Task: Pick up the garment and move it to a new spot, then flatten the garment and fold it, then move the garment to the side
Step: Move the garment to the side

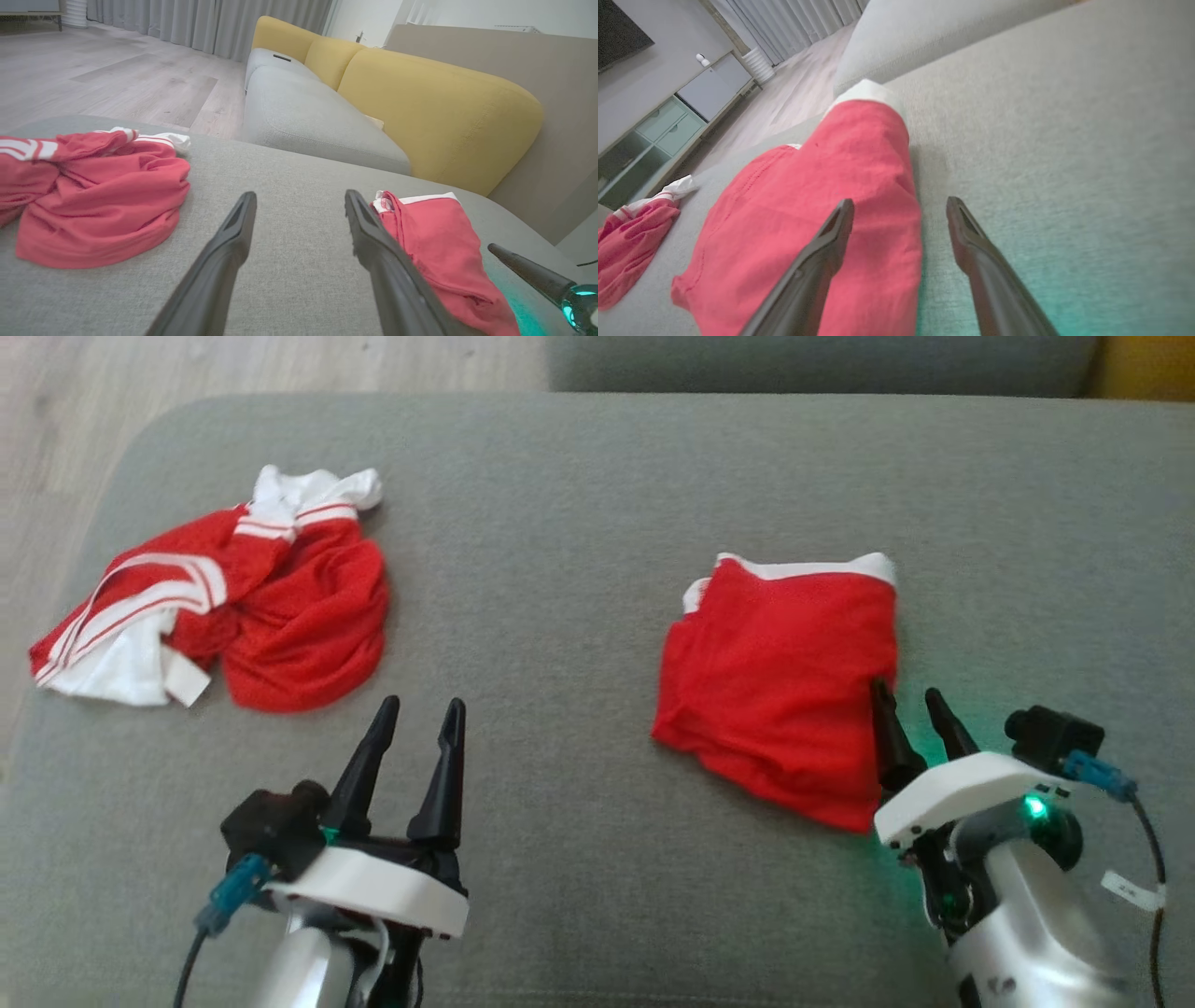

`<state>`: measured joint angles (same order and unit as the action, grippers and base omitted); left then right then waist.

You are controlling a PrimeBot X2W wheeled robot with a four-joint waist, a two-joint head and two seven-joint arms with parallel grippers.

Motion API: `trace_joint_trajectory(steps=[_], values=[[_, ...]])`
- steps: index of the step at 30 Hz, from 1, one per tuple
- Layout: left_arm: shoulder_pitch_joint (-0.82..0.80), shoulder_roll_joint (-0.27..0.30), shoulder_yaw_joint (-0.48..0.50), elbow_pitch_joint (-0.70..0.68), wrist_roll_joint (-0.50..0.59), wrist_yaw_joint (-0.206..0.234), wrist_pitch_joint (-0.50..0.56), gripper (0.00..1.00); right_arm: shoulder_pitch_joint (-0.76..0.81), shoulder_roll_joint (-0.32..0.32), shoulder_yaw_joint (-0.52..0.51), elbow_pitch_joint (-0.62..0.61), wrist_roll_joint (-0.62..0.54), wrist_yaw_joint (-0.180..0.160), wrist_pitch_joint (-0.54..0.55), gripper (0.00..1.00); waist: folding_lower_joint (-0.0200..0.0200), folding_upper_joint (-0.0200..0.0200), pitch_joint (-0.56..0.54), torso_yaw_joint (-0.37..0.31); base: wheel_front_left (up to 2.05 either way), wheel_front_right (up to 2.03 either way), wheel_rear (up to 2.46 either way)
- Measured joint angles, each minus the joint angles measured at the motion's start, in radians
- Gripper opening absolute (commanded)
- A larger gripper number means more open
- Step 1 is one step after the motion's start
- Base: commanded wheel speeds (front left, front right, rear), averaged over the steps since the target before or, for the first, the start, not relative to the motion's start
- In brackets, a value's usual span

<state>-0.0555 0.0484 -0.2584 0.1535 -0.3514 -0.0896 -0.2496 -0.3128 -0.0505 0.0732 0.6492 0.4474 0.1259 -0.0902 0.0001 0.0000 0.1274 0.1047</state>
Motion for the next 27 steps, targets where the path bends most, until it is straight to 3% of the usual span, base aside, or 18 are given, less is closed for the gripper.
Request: trace_joint_trajectory(steps=[3,9,10,11,21,24,27], values=[[-0.010,0.000,-0.014,0.005,0.000,0.000,0.000,1.00,-0.051,-0.001,0.006,0.099,0.108,0.000,0.016,1.00,0.0000,0.0000,0.016,0.028,0.00,0.00,0.00],[-0.014,0.000,-0.018,0.008,0.000,-0.007,0.000,1.00,-0.177,-0.012,0.051,0.269,0.154,0.000,0.008,1.00,0.0000,0.0000,0.039,0.069,0.00,0.00,0.00],[-0.014,0.000,-0.018,0.008,0.000,-0.007,0.000,1.00,-0.196,-0.015,0.065,0.290,0.154,0.000,0.002,0.20,0.0000,0.0000,0.041,0.072,0.00,0.00,0.00],[-0.014,0.000,-0.018,0.008,0.000,-0.007,0.000,1.00,-0.212,-0.016,0.081,0.313,0.147,0.000,-0.010,0.00,0.0000,0.0000,0.040,0.072,0.00,0.00,0.00],[-0.013,0.000,-0.015,0.006,0.000,-0.006,0.000,1.00,-0.288,-0.016,0.172,0.464,-0.065,0.000,-0.101,0.00,-0.0001,0.0000,0.015,0.006,0.00,0.00,0.00],[-0.014,0.000,-0.015,-0.006,0.000,-0.006,0.000,1.00,-0.320,-0.061,0.200,0.461,-0.143,0.000,-0.103,0.00,-0.0001,0.0000,0.014,-0.022,0.00,0.00,0.00],[-0.016,0.000,-0.016,-0.017,0.000,-0.005,0.000,1.00,-0.339,-0.149,0.239,0.434,-0.195,0.000,-0.078,0.00,-0.0001,0.0000,0.023,-0.042,0.00,0.00,0.00]])
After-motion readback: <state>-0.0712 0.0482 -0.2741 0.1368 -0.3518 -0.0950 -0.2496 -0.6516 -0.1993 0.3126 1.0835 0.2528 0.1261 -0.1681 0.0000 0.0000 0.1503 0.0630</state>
